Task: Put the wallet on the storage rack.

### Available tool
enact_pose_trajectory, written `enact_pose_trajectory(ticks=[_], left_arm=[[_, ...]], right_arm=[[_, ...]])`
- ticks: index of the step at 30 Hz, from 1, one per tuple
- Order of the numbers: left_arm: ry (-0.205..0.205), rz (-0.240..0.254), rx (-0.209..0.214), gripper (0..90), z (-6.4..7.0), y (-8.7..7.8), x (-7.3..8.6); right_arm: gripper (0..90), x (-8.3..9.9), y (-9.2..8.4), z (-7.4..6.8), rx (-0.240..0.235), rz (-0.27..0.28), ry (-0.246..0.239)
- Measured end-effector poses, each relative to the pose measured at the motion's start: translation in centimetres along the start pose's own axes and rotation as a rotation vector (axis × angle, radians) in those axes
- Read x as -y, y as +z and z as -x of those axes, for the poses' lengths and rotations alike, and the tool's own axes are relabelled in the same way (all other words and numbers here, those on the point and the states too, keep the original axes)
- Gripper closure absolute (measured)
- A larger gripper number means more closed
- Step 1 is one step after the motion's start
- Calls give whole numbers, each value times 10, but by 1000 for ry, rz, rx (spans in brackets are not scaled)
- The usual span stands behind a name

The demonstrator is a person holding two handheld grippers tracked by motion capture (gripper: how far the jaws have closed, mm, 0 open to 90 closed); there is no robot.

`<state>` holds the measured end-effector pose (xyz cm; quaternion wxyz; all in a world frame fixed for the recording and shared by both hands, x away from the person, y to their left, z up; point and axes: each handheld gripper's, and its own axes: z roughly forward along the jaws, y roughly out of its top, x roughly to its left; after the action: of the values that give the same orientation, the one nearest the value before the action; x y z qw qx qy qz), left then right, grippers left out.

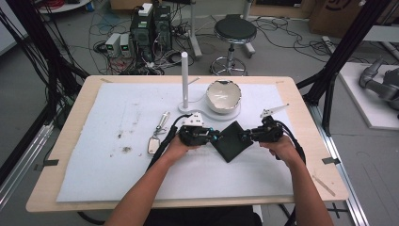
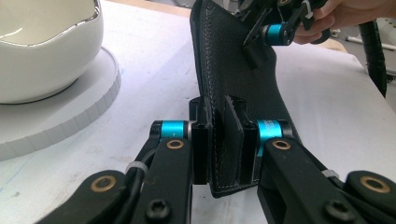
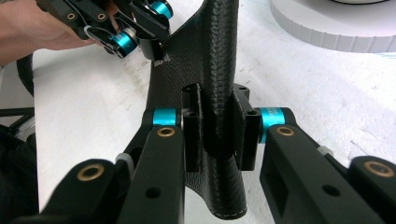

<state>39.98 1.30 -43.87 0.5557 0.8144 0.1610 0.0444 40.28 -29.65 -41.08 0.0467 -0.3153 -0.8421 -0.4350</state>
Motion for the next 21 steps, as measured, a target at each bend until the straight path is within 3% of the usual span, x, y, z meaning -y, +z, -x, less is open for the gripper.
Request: enact_pose_trajectory(ticks=[7, 13, 21], left_arm=[[-34, -1, -5, 782, -1, 0, 0], [-168, -17, -93, 466, -8, -13, -1], [-207, -13, -205, 293, -8, -51, -5]], right_arm=[[802, -1, -2, -5, 9, 2, -1], [806, -2, -12, -17, 77, 56, -43], [807, -10, -26, -33, 225, 89, -127]])
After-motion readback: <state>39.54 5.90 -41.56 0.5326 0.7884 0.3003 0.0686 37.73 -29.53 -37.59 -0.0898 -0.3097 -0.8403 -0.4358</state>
